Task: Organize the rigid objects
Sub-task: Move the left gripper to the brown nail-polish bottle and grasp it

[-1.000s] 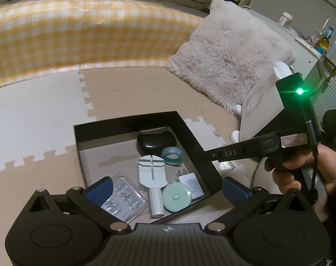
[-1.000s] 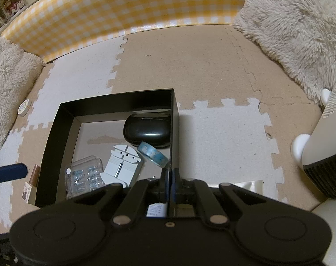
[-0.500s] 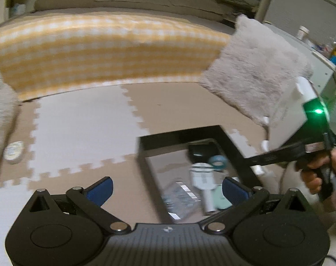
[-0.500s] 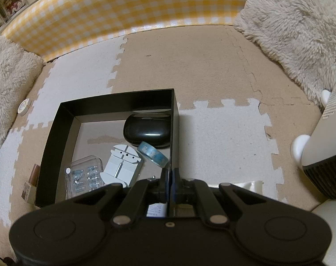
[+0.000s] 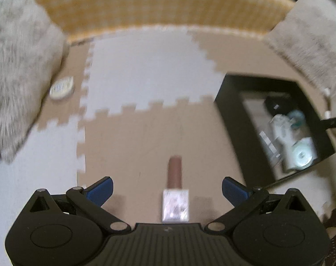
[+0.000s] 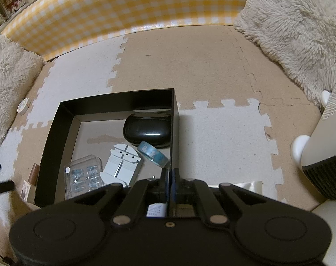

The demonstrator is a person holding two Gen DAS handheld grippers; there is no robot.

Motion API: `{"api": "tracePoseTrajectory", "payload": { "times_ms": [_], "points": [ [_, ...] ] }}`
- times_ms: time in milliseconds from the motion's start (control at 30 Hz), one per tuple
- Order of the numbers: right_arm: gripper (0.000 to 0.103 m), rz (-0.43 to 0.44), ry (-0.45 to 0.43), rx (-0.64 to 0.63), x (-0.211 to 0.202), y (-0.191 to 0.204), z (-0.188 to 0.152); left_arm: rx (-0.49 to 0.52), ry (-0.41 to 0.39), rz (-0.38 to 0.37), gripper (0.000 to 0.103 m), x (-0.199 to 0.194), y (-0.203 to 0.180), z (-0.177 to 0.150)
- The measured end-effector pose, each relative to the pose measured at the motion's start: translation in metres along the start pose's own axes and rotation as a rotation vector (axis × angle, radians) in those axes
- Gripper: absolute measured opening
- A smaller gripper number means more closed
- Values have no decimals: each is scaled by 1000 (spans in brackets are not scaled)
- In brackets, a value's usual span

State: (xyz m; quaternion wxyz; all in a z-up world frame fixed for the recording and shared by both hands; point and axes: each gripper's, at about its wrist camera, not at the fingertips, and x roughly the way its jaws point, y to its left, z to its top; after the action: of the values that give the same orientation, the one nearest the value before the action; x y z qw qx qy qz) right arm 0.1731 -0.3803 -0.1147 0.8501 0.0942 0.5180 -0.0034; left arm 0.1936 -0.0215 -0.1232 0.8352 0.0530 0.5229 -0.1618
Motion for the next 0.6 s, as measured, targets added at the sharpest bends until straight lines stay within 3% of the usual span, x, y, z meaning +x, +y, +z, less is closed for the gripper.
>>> {"api": "tracePoseTrajectory", "payload": {
  "times_ms": [100,167,300,433,600],
  "points": [
    [4,-2,0,-2,0,0,0,-29,40,33,91,13,2,-6],
    [4,-3,0,-3,0,1,-1,-60,61,28,79,19,5,-9],
    [4,-3,0,-4,0,2,-1,-96,103,0,64,27,7,-13],
    [4,-3,1,-4,0,2,-1,-97,108,-42,58,29,4,-14],
    [4,-4,0,-5,-1,2,-1,-77,104,-19,35,33,-3,-14]
  ]
}}
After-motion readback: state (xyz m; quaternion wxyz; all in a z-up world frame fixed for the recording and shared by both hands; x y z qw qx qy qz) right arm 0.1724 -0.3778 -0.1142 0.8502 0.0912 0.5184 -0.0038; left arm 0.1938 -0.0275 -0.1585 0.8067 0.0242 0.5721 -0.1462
